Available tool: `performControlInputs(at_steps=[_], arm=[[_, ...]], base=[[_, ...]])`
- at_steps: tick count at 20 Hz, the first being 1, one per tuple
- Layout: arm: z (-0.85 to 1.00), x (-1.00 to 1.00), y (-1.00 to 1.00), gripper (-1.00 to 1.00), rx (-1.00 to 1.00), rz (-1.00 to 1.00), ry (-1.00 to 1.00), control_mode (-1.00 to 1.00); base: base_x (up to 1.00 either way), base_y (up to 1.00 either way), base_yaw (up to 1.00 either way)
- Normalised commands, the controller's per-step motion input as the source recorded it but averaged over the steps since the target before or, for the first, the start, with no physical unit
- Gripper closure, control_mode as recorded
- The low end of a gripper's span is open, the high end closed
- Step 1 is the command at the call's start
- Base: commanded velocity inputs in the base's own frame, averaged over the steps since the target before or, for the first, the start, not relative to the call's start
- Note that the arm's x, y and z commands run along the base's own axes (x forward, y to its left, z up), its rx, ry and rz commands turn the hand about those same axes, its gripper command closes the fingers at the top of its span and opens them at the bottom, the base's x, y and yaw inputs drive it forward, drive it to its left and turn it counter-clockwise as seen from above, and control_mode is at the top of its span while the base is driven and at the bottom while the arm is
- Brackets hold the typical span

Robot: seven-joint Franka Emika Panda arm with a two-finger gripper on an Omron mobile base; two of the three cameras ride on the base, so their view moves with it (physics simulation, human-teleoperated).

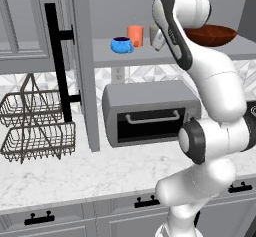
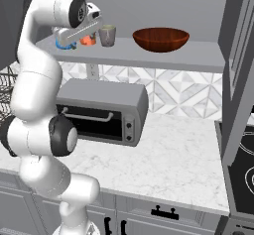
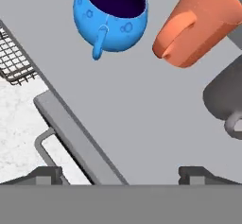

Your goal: Gather all objects into one cabinet and sort the glasses and bowls to opposite sides.

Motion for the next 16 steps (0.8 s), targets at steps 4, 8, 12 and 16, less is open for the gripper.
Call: performControlInputs(at_steps=[4, 8, 12, 16], arm=[[0.23, -1.00, -0.77, -1.00, 0.00, 0.03, 0.11, -1.00], [0.15, -1.00, -0.47, -1.00, 0.03, 0.16, 0.06, -1.00], [0.18, -1.00, -0.41, -1.00, 0.14, 0.19, 0.01, -1.00], [0.15, -1.00, -0.48, -1.00, 0.33, 0.17, 0.00, -1.00]], base=[[0.00, 0.00, 0.00], [0.00, 0.00, 0.00], [0.00, 0.00, 0.00], [0.00, 0.00, 0.00]])
